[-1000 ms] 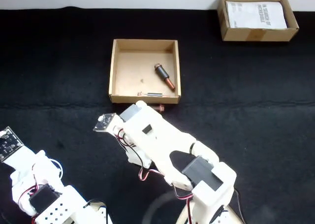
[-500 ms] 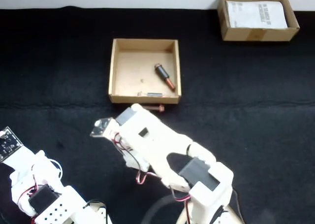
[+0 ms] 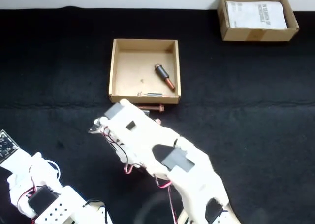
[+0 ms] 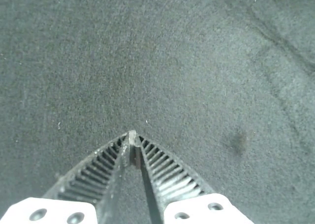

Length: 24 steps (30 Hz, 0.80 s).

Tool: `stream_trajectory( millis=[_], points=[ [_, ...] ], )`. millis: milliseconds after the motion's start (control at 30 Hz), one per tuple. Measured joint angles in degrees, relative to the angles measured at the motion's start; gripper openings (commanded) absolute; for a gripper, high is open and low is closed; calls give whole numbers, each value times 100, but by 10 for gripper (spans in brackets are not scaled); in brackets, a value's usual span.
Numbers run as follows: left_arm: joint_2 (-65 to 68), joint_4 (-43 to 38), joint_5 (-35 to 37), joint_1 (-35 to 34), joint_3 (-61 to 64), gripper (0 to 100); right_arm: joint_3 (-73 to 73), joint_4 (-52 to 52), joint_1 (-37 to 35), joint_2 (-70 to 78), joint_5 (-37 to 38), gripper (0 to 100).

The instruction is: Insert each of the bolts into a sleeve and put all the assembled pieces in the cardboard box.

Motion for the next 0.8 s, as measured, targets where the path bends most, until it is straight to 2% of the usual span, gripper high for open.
stream_trajectory(
  millis=[133, 267, 467, 600, 800],
  points=[
    [0, 0, 0, 0, 0, 13, -747, 545, 0, 123, -35, 9],
    [0, 0, 35, 0, 0, 13, -1521, 659, 44, 88, -35, 8],
    [0, 0, 492, 70, 0, 17, -2207, 686, 237, -985, -35, 7],
    [0, 105, 519, 536, -237, 17, -2224, 712, 413, -1934, -141, 7],
    [0, 1134, 554, 2004, -1644, 17, -1486, 721, 1020, -3587, -536, 7]
  ],
)
